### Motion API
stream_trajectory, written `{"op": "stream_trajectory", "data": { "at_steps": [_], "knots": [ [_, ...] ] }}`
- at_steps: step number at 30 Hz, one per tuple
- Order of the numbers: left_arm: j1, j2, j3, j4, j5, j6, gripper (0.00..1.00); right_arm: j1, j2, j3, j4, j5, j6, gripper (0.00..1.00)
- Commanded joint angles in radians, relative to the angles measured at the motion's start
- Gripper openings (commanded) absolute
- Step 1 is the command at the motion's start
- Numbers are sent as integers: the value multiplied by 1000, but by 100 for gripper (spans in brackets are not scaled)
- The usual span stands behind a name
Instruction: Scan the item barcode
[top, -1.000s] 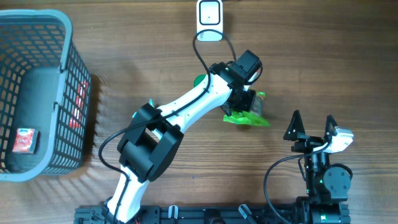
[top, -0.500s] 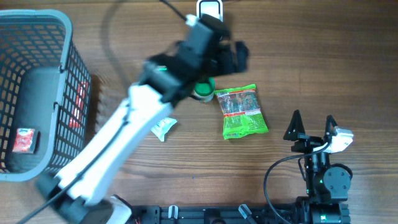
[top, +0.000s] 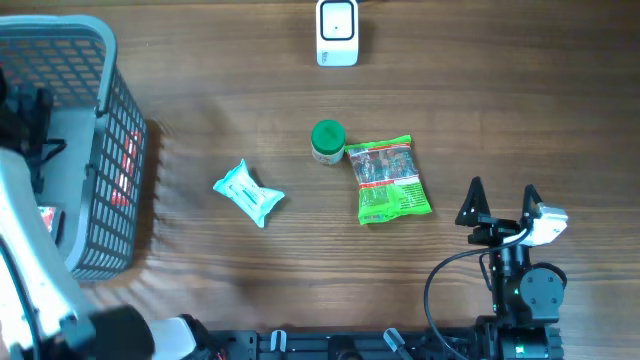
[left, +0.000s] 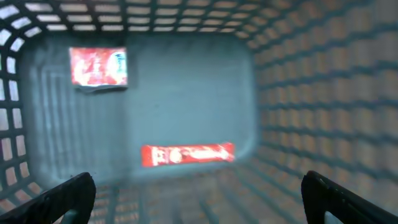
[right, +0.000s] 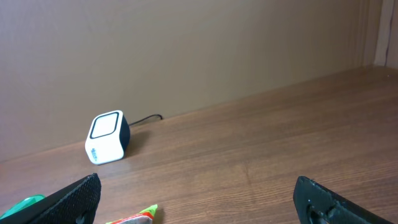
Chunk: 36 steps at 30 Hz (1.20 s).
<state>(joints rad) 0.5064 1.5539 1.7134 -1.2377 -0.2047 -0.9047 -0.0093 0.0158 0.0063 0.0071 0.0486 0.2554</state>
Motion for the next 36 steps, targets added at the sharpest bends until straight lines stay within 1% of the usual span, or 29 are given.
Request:
{"op": "stream_trajectory", "data": {
  "at_steps": [1,2,3,7,10,14,16,18,25,29,30,32,33,34,36],
  "knots": [
    [45,155,-41,13,-39,-20,94,2,-2,-1,3,-7,-16,100],
    [50,195,-44,14,-68,-20,82,2,-2,-1,3,-7,-16,100],
    [55,240,-44,13,-95,-20,80,2,-2,-1,3,-7,-16,100],
    [72,410,-45,-8,-152,-24,80,2,-2,-1,3,-7,-17,100],
    [98,507,-45,-36,-246,-23,78,2,-2,-1,3,-7,-17,100],
    [134,582,-45,-34,-314,-15,84,2,-2,-1,3,-7,-17,100],
    [137,587,-45,-23,-333,-13,85,2,-2,-1,3,-7,-17,100],
    [138,588,-45,-2,-348,40,84,2,-2,-1,3,-7,-16,100],
    [140,589,-68,66,-362,45,88,2,-2,-1,3,-7,-17,99],
    [141,589,-146,122,-362,45,80,2,-2,-1,3,-7,-16,100],
    [141,589,-173,137,-362,45,72,2,-2,-1,3,-7,-16,100],
    [141,589,-196,145,-362,45,47,2,-2,-1,3,-7,-17,99],
    [141,589,-196,138,-362,45,29,2,-2,-1,3,-7,-17,100],
    [141,589,-196,123,-370,45,4,2,-2,-1,3,-7,-17,100],
    [141,586,-192,117,-370,65,4,2,-2,-1,3,-7,-16,100]
  ]
}}
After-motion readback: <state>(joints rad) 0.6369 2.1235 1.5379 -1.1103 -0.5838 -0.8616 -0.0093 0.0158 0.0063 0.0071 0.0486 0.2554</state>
